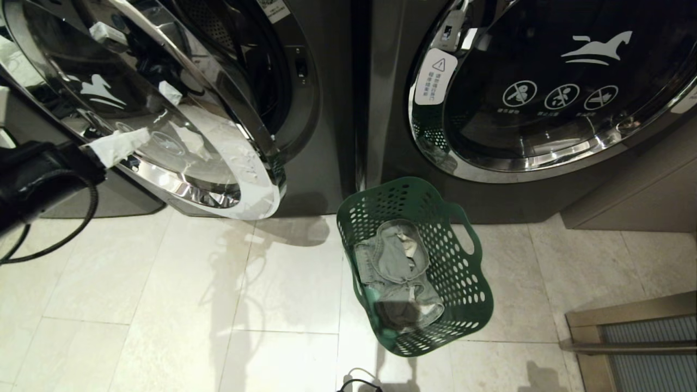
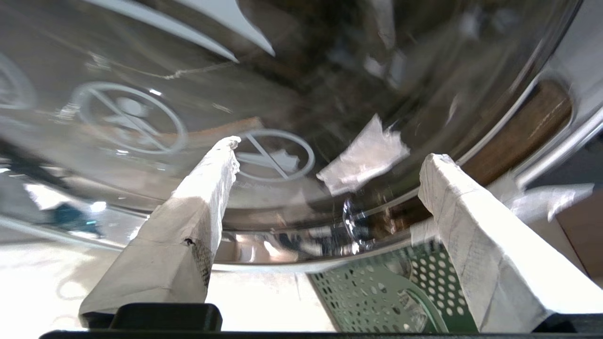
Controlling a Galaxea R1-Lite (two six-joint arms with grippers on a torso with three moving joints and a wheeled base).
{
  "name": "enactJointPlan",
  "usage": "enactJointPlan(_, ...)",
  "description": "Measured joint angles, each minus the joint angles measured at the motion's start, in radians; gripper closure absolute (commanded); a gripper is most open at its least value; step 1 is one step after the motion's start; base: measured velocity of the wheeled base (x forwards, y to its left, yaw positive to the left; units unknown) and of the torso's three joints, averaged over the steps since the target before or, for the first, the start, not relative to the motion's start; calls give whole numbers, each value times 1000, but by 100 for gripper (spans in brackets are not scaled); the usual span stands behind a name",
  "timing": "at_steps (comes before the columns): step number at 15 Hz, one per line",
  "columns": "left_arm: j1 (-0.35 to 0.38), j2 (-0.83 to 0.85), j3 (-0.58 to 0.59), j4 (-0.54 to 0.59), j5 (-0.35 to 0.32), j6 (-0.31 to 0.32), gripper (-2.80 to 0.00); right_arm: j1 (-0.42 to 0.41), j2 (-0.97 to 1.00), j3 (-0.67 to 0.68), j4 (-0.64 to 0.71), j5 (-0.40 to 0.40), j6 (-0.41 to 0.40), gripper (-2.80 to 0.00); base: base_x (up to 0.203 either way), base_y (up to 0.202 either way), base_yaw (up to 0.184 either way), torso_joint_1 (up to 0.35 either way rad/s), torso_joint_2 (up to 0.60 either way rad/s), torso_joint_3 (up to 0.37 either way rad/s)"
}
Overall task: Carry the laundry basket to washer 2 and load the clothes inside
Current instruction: Open the lid of the washing machine
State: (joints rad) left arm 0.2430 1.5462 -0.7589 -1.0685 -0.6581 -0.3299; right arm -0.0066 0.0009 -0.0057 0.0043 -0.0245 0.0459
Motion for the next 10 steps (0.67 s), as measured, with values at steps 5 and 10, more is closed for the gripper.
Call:
enactJointPlan(5,220,-193,136,33,1,-59,-280,0,0,0,0,0,-1,0,0,0,0,0,0,0)
enactJointPlan(10,549,-309,157,128,-3,-146,-280,1,0,2,-5,2,-6,0,0,0,0,0,0,0)
